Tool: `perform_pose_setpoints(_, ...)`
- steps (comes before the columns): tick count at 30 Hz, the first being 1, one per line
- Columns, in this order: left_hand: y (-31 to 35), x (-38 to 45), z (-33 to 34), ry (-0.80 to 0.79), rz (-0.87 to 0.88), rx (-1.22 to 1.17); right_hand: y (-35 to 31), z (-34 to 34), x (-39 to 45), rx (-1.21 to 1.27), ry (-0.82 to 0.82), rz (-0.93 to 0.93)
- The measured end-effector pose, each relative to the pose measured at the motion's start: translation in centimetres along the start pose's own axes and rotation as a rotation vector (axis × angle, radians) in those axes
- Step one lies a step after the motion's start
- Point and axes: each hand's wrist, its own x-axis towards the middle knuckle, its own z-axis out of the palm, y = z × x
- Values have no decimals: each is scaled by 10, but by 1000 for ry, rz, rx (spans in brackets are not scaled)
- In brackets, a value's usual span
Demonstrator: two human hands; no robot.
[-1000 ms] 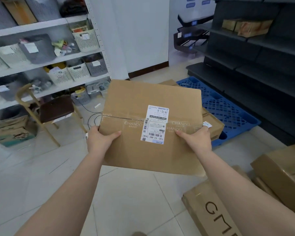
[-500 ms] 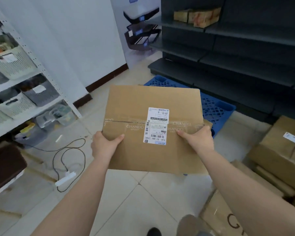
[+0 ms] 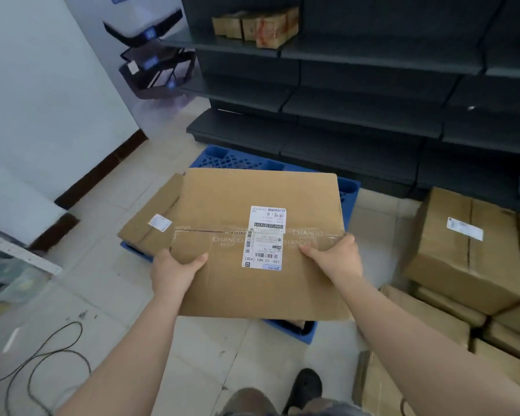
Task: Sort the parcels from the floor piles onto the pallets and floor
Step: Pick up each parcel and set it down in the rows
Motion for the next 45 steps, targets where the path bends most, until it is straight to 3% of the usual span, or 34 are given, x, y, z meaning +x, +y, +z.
perform_pose_setpoints(11, 94, 149, 76, -210, 76, 31, -57, 14, 119, 24, 88, 123)
perform_pose_setpoints(21, 177, 281, 201, -349, 182, 139, -70, 38, 264, 63, 146, 233)
perform_pose_setpoints(32, 194, 375, 404, -354, 86, 285, 7, 97, 481, 93, 87, 339)
perform_pose_setpoints(39, 162, 428, 529, -390, 94, 370, 77, 143, 588, 86, 75, 362)
perform_pose_setpoints(45, 114, 456, 594, -417, 69, 318, 128, 183, 636, 63, 101, 361)
